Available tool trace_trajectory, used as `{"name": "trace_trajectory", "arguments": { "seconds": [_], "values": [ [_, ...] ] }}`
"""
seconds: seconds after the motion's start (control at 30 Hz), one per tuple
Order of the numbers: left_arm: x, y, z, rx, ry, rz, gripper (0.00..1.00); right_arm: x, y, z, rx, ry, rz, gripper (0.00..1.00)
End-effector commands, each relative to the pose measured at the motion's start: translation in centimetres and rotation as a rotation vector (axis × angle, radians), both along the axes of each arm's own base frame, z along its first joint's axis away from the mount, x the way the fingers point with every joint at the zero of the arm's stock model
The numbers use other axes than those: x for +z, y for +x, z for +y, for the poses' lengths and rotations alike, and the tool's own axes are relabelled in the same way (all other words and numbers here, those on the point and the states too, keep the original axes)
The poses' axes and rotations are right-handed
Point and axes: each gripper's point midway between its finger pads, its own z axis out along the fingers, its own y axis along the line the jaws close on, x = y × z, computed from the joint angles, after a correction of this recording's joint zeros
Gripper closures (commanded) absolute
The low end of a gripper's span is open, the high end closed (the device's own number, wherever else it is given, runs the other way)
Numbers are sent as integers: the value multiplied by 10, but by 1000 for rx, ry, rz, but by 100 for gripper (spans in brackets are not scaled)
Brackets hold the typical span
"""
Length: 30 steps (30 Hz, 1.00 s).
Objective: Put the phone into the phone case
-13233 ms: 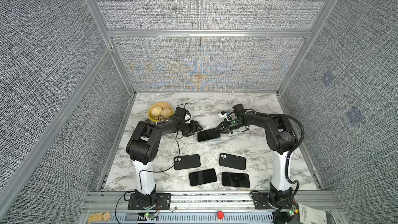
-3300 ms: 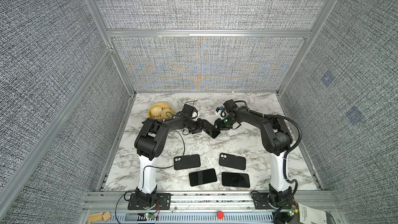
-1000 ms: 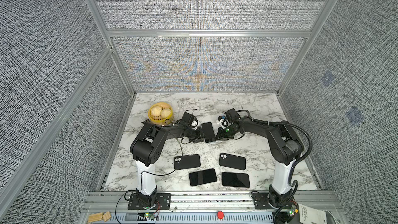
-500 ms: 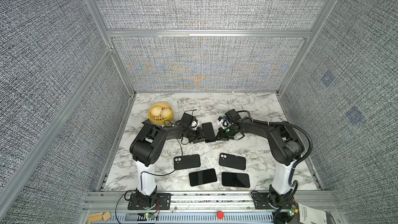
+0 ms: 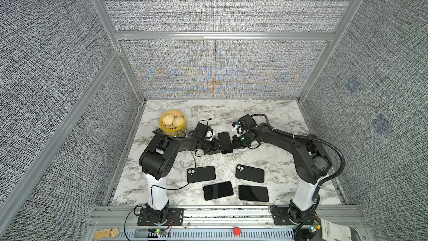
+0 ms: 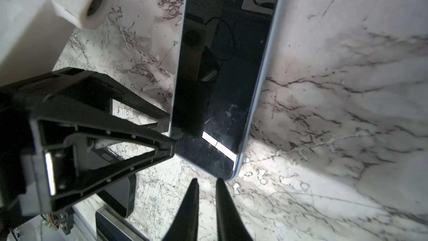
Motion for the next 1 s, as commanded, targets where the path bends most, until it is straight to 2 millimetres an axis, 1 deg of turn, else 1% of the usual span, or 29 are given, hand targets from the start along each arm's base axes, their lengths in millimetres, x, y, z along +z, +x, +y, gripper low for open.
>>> {"name": "trace_trajectory", "arguments": {
  "seconds": [0.0, 0.1, 0.23, 0.33, 0.57, 0.8, 0.9, 0.97],
  "values": [
    [-17, -8, 16, 27, 95, 43, 56, -7, -4, -6, 6, -45, 19, 77],
    [-15, -7, 16, 26, 93, 35, 54, -14, -6, -5, 9, -47, 30, 74],
    [-16, -9, 17, 25, 92, 35, 53, -21, -7, -5, 9, -55, 38, 73],
    [-18, -9, 17, 25, 92, 41, 53, -25, -6, -4, 10, -55, 44, 76],
    [-17, -8, 16, 21, 89, 41, 53, -35, -7, -6, 16, -77, 59, 84],
    [-17, -7, 15, 17, 88, 38, 53, -47, -13, -18, 11, -142, 66, 85],
    [-16, -6, 16, 20, 87, 35, 53, -47, -15, -19, 14, -146, 67, 85],
    [-14, -5, 16, 22, 84, 29, 53, -39, -13, -18, 14, -141, 55, 85]
  ]
}}
